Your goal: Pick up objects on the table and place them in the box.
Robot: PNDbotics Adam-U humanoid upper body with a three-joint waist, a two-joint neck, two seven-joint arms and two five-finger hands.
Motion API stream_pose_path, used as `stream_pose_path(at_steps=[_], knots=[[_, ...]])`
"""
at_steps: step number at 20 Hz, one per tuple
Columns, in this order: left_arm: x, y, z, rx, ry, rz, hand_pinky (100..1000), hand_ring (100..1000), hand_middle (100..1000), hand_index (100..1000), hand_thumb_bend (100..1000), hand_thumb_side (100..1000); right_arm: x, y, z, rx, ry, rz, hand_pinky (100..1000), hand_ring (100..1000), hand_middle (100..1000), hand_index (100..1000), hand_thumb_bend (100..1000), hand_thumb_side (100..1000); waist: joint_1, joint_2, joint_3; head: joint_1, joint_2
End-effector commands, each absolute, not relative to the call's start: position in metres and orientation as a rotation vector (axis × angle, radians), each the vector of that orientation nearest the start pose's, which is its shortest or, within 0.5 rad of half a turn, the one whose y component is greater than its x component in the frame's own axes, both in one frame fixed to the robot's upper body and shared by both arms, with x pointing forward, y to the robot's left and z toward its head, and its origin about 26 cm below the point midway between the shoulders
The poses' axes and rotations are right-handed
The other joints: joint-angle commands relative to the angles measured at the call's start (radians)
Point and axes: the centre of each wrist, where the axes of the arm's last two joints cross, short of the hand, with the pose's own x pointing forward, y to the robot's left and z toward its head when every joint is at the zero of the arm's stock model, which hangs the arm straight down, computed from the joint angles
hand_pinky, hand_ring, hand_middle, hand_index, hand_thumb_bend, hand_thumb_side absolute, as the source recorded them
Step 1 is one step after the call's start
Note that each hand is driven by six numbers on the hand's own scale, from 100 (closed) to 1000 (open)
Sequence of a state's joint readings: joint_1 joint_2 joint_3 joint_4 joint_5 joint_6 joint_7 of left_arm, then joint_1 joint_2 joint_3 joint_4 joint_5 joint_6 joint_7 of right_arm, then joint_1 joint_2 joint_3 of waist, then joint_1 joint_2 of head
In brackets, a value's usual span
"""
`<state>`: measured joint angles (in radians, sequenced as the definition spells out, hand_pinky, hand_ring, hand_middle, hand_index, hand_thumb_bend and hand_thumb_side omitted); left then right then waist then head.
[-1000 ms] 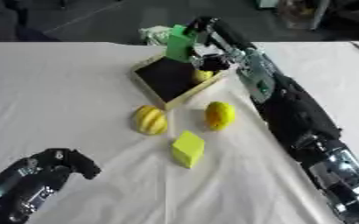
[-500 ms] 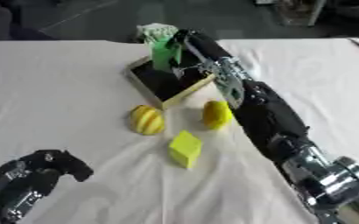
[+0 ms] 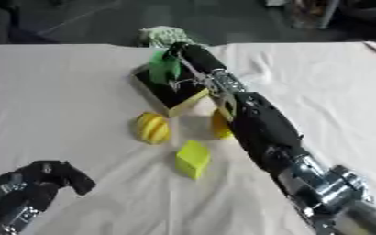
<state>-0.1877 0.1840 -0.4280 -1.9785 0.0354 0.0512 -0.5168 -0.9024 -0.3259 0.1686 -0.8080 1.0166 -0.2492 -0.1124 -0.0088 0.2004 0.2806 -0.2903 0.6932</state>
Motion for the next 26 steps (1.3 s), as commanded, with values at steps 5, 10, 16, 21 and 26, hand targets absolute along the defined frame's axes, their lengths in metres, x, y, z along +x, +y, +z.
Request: stream_pose_path(at_steps=[5, 10, 16, 21, 26], knots=[[0.263, 0.143, 0.137, -0.676, -1.874, -1.049, 719, 703, 540, 736, 100, 701, 0.48, -0.23, 0.15, -1.122, -1.746, 1.467, 685, 703, 599, 877, 100, 415, -0.003, -0.014, -0.004, -0.002, -0.011], [0.262, 0.145, 0.136, -0.662, -1.868, -1.043, 719, 703, 540, 736, 100, 704, 0.473, -0.228, 0.176, -1.005, -1.762, 1.598, 780, 821, 910, 988, 100, 463, -0.009, -0.016, -0.014, 0.005, -0.013], [0.262, 0.147, 0.133, -0.642, -1.859, -1.04, 719, 702, 540, 736, 100, 708, 0.463, -0.238, 0.201, -0.862, -1.716, 1.713, 823, 868, 971, 1000, 100, 529, -0.015, -0.02, -0.029, 0.013, -0.017], [0.261, 0.15, 0.131, -0.624, -1.858, -1.035, 718, 702, 539, 736, 100, 710, 0.45, -0.246, 0.219, -0.824, -1.756, 1.738, 827, 871, 974, 1000, 100, 455, -0.016, -0.021, -0.04, 0.015, -0.018], [0.261, 0.154, 0.129, -0.595, -1.853, -1.026, 718, 702, 539, 735, 100, 711, 0.412, -0.263, 0.242, -0.74, -1.863, 1.814, 833, 871, 965, 1000, 100, 308, -0.029, -0.024, -0.055, 0.025, -0.018]])
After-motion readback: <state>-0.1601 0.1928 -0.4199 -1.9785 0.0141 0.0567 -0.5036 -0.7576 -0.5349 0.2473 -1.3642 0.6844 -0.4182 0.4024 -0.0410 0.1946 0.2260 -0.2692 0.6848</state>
